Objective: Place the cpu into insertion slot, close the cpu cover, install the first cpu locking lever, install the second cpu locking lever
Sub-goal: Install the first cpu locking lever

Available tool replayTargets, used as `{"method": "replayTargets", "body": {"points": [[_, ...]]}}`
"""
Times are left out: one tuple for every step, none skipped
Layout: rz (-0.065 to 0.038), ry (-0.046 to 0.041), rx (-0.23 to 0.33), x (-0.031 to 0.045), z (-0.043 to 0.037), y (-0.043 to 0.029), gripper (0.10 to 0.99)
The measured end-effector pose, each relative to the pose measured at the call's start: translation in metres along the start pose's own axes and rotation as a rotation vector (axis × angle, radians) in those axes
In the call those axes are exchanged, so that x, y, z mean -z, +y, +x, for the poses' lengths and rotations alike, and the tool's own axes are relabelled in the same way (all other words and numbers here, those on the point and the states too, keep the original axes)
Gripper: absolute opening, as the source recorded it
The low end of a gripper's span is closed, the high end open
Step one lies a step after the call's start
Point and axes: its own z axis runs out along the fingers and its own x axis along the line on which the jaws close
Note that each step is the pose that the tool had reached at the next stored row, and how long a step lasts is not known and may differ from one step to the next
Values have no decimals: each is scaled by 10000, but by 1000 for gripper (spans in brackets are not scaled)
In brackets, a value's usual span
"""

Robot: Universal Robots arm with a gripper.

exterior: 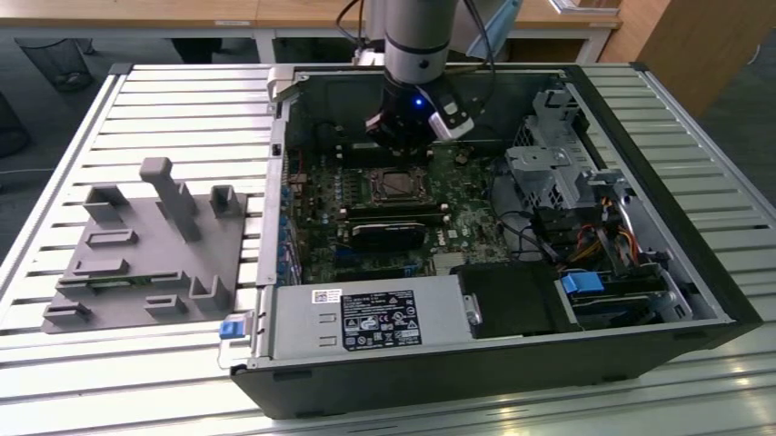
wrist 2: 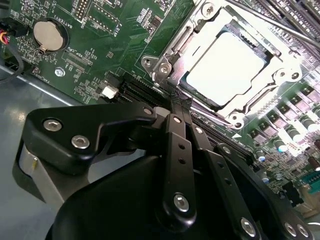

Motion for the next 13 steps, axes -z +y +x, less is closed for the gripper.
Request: {"method": "replayTargets", "body": {"points": [[0, 0, 1, -5, -1, -1, 122], [1, 0, 1, -8, -1, -1, 122], [2, 1, 1, -9, -1, -2, 122], [2, 1, 1, -11, -2, -2, 122], [1, 0, 1, -13, -2, -1, 122], [1, 0, 0, -11, -2, -1, 122], [0, 0, 1, -6, -2, -1, 122], [0, -1, 1, -2, -2, 0, 122], [-1, -1, 1, -1, -3, 0, 122], [0, -1, 1, -1, -4, 0, 122], [10, -2, 2, -1, -4, 0, 122], [27, 0, 3, -2, -4, 0, 122], [47, 3, 3, -3, -4, -1, 122]]}}
